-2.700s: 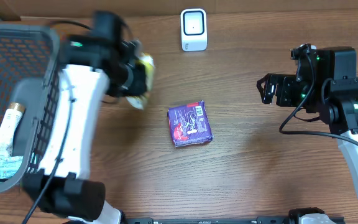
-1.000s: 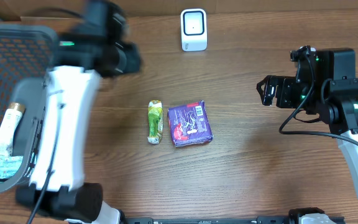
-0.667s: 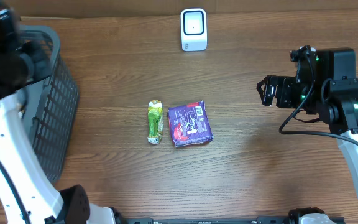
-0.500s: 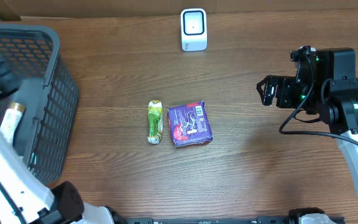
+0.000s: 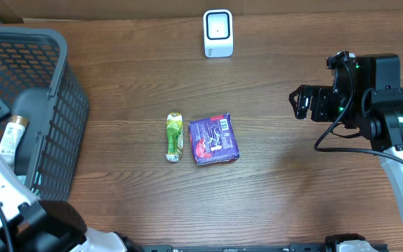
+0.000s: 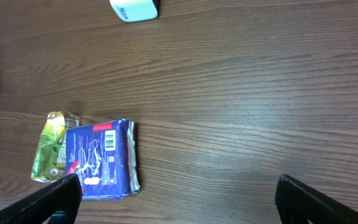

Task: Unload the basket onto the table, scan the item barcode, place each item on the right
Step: 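Reach the left gripper into the basket and grasp the white tube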

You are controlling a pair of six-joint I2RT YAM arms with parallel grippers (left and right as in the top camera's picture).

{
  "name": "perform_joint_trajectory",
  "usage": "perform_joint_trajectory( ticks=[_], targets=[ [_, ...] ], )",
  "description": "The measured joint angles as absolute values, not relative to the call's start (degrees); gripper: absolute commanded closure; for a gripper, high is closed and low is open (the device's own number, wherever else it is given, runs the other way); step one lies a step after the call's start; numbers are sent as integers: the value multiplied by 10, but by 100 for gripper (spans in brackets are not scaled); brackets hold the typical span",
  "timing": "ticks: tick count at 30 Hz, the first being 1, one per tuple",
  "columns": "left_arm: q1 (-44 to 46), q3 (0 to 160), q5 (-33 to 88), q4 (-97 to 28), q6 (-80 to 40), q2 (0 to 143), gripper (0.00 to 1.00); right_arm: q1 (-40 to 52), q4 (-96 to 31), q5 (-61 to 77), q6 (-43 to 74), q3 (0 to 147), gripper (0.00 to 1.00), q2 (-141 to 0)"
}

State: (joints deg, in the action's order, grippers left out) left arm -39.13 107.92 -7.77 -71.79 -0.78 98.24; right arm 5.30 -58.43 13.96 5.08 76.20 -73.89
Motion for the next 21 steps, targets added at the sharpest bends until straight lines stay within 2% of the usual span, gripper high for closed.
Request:
perform_joint_trajectory(
  ticks=[3, 4, 10, 13, 16, 19, 21],
  targets=[
    [-391, 1027, -83, -670, 31, 1003, 51, 53, -585, 140, 49, 762, 0, -739],
    [-391, 1016, -83, -658, 42, 1009, 46, 53, -585, 140, 49, 762, 0, -739],
    [-391, 980, -89, -605, 138, 1056, 37, 53, -585, 140, 46, 762, 0, -739],
    [-391, 978, -91, -586, 167, 1080, 28, 53, -585, 140, 46, 762, 0, -739],
    [-392, 978, -93, -565, 196, 1107, 23, 53, -587, 140, 46, 762, 0, -739],
    [-391, 978, -93, -552, 229, 1135, 11, 53, -588, 139, 45, 762, 0, -739],
    [-392, 978, -93, -543, 251, 1153, 11, 53, -590, 140, 45, 762, 0, -739]
  ],
)
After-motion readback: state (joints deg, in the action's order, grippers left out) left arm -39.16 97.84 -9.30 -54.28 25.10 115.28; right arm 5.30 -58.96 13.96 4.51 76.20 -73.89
